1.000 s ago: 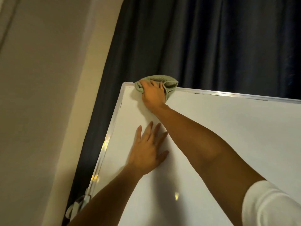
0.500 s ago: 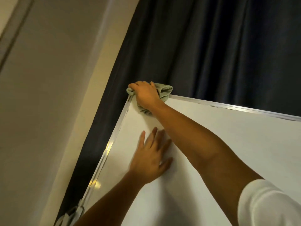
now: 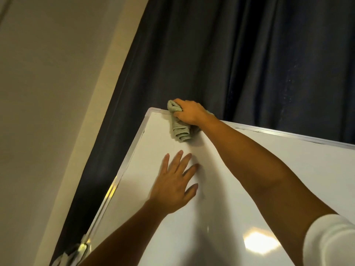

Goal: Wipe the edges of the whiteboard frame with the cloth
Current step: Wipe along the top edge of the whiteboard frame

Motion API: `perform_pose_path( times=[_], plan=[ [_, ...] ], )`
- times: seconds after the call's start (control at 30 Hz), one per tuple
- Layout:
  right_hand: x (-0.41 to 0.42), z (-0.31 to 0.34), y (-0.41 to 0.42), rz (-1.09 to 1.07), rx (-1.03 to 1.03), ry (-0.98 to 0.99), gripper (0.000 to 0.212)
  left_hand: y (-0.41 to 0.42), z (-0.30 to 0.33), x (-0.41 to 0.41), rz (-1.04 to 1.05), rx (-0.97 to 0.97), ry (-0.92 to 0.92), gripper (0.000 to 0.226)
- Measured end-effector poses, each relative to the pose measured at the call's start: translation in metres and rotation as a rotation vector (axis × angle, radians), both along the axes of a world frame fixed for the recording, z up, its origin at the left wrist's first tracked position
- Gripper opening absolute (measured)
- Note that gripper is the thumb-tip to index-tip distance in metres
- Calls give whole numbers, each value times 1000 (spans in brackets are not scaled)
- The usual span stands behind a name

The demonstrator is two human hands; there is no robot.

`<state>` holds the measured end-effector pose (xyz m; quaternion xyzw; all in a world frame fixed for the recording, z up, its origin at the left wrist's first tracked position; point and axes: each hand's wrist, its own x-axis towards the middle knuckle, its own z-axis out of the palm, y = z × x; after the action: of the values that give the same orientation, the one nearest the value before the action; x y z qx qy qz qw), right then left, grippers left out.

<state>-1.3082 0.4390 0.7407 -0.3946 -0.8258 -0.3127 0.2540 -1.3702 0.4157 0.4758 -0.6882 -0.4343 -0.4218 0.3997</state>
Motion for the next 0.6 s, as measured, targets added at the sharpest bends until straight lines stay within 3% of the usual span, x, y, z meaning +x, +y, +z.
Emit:
perform_pose_path(
  times=[0.1,0.2,0.47,0.53,0.6],
  plan=[
    [8,0,1,-19,-26,44,52,-1,6,9,-20,1,24,66],
    [9,-6,3,68,6,133,42,-1,13,17,-33,0,24,65],
    [28,32,13,-184,444,327,26,-2,12,5,-48,-26,18,61],
    [25,43,15,-159,530,283,30,-3,18,0,-64,-34,15,61],
    [7,41,18,-88,414,177,38,-3,23,-3,-70,-43,19,61]
  ],
)
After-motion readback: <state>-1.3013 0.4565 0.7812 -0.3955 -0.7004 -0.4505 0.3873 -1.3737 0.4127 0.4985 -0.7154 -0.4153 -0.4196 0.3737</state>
